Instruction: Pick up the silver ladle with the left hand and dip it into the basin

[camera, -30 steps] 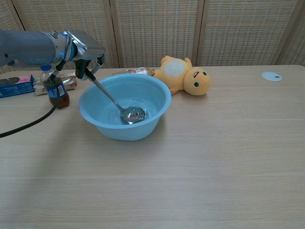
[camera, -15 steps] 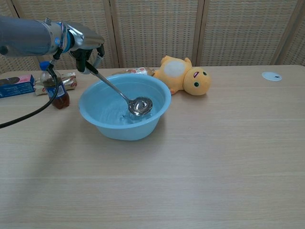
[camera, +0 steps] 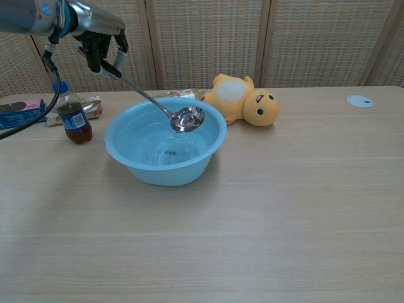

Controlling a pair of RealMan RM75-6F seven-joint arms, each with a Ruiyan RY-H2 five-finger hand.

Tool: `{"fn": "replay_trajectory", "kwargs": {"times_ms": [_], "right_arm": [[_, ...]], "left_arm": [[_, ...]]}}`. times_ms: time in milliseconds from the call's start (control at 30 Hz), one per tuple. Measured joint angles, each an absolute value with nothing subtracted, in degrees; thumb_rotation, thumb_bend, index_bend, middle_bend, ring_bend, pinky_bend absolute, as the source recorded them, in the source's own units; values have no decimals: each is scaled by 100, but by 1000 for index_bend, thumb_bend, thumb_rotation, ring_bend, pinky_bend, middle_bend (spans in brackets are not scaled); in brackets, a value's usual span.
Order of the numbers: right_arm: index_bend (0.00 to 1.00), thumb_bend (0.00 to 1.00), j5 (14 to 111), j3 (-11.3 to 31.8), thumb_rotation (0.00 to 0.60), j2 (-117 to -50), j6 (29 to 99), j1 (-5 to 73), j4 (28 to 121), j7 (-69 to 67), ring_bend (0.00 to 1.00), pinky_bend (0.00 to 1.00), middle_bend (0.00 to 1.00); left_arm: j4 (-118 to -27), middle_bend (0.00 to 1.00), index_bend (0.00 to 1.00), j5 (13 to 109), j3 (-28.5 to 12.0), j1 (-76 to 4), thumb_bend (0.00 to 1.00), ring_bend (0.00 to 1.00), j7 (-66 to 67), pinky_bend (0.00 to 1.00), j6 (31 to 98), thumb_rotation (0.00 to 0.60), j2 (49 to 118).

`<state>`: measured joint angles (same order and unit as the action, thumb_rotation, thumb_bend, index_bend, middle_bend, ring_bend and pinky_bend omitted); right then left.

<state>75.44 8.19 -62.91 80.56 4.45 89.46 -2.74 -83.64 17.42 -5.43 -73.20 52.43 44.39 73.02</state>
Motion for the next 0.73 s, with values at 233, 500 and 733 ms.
{"fn": "replay_trajectory", "kwargs": {"times_ms": [233,500,733], "right_arm": [[0,0,7558,806,600,-6306,8067,449,8974,-201,0,0,0],[0,0,7530,809,600,-6317,8045,456,8965,-181,0,0,0],[0,0,7511,812,600,-6325,8034,460,8954,-164,0,0,0]], "left_arm": [[-8842,1000,811,778,-375,-7678,756,1000,5448,1000,4373,600,6857],[-9272,1000,815,-114,-154,-8184,758,1000,5580,1000,4253,600,6407],[-9385,1000,815,-351,-17,-8435,759,1000,5539,1000,4156,600,6285]]}}
